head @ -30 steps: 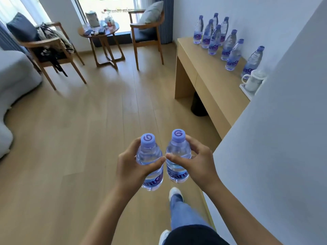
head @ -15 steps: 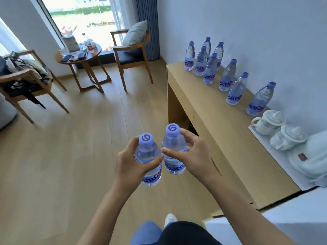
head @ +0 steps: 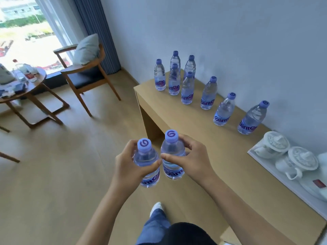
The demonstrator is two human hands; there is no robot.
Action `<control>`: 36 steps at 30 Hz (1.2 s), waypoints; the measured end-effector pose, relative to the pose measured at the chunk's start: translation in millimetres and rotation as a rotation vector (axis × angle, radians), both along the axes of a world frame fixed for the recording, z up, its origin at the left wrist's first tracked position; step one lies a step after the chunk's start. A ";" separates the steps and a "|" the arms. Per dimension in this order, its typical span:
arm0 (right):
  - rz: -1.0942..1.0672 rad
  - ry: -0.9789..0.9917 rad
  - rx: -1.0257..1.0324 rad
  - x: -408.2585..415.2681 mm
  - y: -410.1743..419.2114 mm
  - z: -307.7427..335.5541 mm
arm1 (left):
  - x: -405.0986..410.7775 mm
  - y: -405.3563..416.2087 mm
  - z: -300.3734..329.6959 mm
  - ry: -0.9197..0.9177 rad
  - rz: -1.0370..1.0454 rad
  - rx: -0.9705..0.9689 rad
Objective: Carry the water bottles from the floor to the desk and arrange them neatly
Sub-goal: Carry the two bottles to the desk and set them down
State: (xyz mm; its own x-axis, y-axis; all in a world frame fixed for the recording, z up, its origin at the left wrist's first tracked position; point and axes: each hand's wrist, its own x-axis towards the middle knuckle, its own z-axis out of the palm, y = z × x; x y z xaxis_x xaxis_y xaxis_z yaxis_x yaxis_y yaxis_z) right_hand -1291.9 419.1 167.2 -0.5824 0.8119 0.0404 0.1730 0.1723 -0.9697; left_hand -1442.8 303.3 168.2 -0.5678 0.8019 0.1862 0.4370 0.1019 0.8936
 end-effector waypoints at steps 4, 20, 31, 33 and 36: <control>-0.125 0.014 -0.010 -39.4 43.9 -2.3 | -51.5 61.0 -0.6 0.001 -0.130 -0.035; -0.447 -0.086 -0.103 -73.8 208.8 -36.7 | -122.9 284.4 -42.0 -0.028 -0.389 -0.177; -0.532 -0.189 -0.157 -82.4 291.6 -71.6 | -131.2 389.2 -88.3 -0.043 -0.461 -0.269; -0.562 -0.206 -0.172 -83.5 296.2 -76.4 | -133.0 399.5 -93.8 -0.039 -0.469 -0.267; -0.604 -0.233 -0.200 -85.7 301.2 -82.0 | -135.1 414.2 -101.5 -0.050 -0.500 -0.267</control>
State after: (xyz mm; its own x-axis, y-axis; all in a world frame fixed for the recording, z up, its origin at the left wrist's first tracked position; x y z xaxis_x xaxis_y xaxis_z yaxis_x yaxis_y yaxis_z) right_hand -1377.5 720.3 85.2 0.0004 0.9764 -0.2160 0.3907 -0.1990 -0.8988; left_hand -1577.9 717.5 66.7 -0.1095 0.9910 -0.0772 0.4477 0.1185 0.8863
